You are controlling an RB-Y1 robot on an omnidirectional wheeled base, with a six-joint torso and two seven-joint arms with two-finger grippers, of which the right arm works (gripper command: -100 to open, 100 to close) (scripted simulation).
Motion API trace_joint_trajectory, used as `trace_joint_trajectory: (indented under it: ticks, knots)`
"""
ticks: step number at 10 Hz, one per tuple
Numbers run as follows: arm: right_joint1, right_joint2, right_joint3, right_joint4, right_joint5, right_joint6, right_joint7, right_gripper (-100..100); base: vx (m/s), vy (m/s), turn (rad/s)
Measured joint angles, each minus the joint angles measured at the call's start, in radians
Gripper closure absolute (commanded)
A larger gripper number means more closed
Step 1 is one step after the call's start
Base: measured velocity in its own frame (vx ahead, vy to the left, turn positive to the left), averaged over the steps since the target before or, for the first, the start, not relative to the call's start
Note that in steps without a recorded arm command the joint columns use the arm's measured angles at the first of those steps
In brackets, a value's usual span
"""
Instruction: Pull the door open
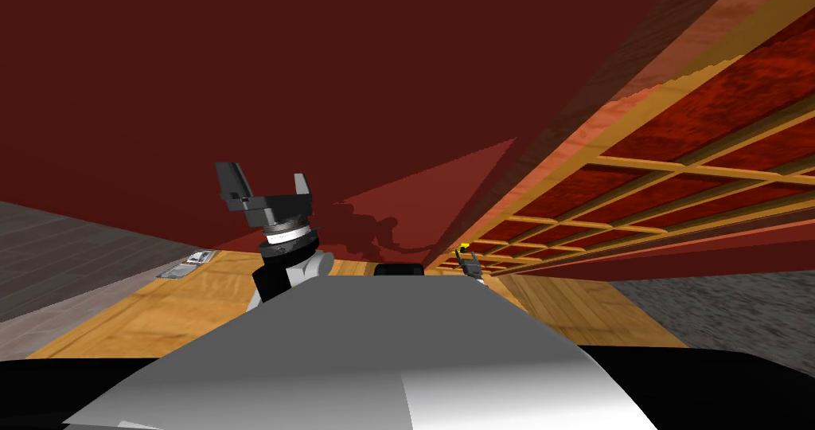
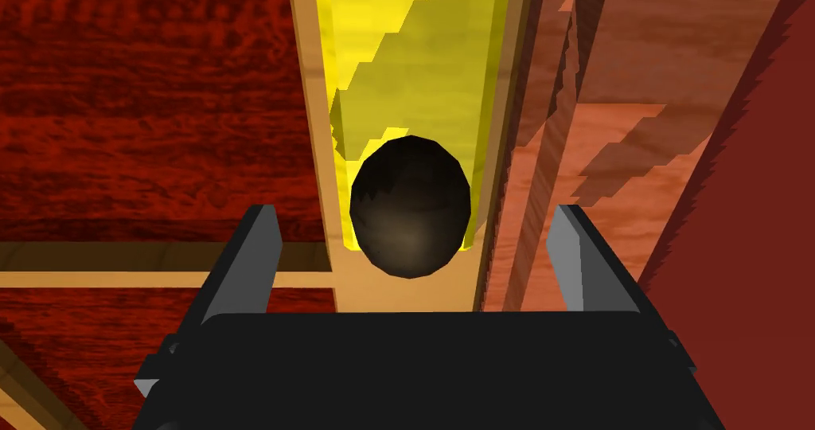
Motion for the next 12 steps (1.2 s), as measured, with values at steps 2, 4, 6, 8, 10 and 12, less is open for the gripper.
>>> trace_joint_trajectory:
  ticks: [2,4,6,8,10,12]
  knots:
    - [-0.003,-0.002,-0.002,-0.002,-0.002,0.001,0.000,100,-0.016,-0.007,0.007]
    - [-0.004,-0.001,-0.001,-0.003,-0.001,0.000,0.000,100,0.000,0.000,0.000]
    - [-0.004,-0.002,-0.001,-0.003,-0.001,0.000,0.000,100,-0.024,-0.004,0.019]
    - [-0.008,-0.005,0.010,-0.006,-0.020,0.004,-0.034,100,-0.058,-0.014,0.042]
    - [-0.008,-0.005,0.021,-0.011,-0.036,0.008,-0.069,100,-0.044,-0.010,0.028]
    - [-0.010,-0.006,0.032,-0.014,-0.053,0.012,-0.104,100,-0.049,-0.008,0.030]
